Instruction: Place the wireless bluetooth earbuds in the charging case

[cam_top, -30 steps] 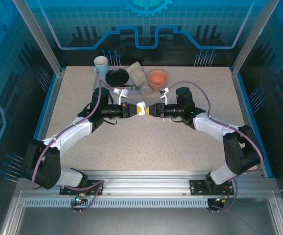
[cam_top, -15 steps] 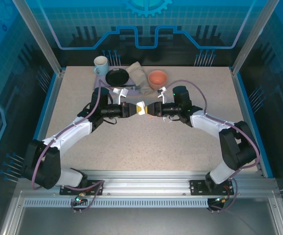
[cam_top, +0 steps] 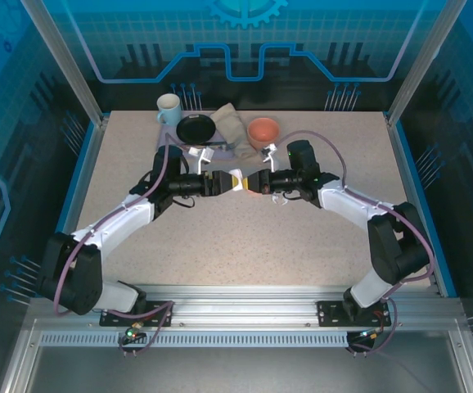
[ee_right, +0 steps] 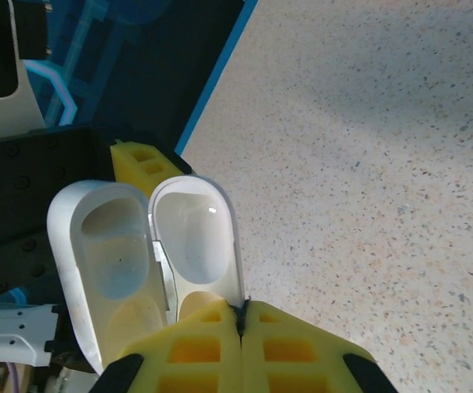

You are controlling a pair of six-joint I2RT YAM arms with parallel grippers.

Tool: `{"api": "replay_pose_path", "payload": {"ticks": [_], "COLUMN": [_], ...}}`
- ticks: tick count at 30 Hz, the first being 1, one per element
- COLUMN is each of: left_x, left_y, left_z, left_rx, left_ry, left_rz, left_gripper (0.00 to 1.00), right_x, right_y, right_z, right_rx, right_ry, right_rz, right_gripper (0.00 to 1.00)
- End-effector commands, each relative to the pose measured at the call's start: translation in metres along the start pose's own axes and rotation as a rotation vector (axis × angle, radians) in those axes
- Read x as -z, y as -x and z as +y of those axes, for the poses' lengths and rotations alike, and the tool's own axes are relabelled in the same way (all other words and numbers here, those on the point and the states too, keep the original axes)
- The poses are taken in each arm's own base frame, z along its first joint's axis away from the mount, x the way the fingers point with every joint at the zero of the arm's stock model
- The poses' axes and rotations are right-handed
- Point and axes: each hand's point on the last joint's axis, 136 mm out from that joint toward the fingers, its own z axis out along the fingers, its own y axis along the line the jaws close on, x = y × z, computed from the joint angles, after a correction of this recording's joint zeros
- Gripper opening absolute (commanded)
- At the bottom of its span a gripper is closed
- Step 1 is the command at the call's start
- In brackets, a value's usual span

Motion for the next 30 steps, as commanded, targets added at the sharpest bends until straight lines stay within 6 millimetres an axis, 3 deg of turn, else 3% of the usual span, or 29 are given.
{"api": "replay_pose_path", "payload": {"ticks": [1, 7, 13, 19, 30], "left_x": [0.009, 0.024, 0.018, 0.013, 0.0], "left_y": [0.018, 0.03, 0.017, 0.003, -0.019], "left_z": [-0.004, -0.012, -0.03, -0.014, -0.002], "left_rx": [-0.042, -0.11, -0.088, -0.053, 0.022], "left_ry": [0.02, 0.035, -0.111, -0.1, -0.136], "left_rz": [-0.014, 0.068, 0.291, 0.392, 0.502], "left_gripper": [0.8, 0.82, 0.76, 0.7, 0.56], "right_x": [0.013, 0.022, 0.017, 0.008, -0.008], "right_y": [0.004, 0.006, 0.007, 0.003, -0.017], "right_z": [-0.004, -0.001, 0.007, 0.001, -0.007], "right_rx": [0.061, 0.199, 0.316, 0.356, 0.424], "right_ry": [-0.069, -0.122, -0.099, -0.103, -0.144], "right_rz": [0.034, 0.124, 0.211, 0.278, 0.409], "right_gripper": [0.0, 0.0, 0.0, 0.0, 0.0]}}
